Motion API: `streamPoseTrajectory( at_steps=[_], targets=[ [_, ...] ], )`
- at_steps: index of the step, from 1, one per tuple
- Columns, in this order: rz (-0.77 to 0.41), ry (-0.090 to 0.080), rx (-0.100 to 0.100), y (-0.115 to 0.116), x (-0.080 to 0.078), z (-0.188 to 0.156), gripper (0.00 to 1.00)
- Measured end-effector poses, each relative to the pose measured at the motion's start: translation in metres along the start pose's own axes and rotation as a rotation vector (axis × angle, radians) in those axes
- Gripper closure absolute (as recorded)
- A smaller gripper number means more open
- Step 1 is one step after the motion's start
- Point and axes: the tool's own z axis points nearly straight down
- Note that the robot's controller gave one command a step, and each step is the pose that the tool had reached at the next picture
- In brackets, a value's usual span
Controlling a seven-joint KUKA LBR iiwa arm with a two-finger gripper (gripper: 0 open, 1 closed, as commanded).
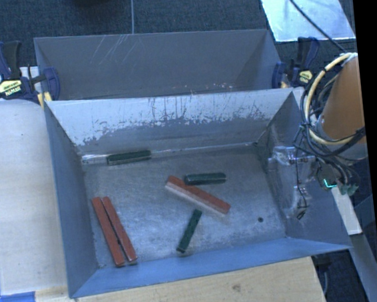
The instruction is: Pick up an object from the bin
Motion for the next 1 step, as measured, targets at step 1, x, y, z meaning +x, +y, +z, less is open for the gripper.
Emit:
streamPoseTrajectory(
  at_steps=[1],
  targets=[
    [-0.106,-0.004,0.001,-0.0385,-0.013,0.0324,0.0]
  ],
)
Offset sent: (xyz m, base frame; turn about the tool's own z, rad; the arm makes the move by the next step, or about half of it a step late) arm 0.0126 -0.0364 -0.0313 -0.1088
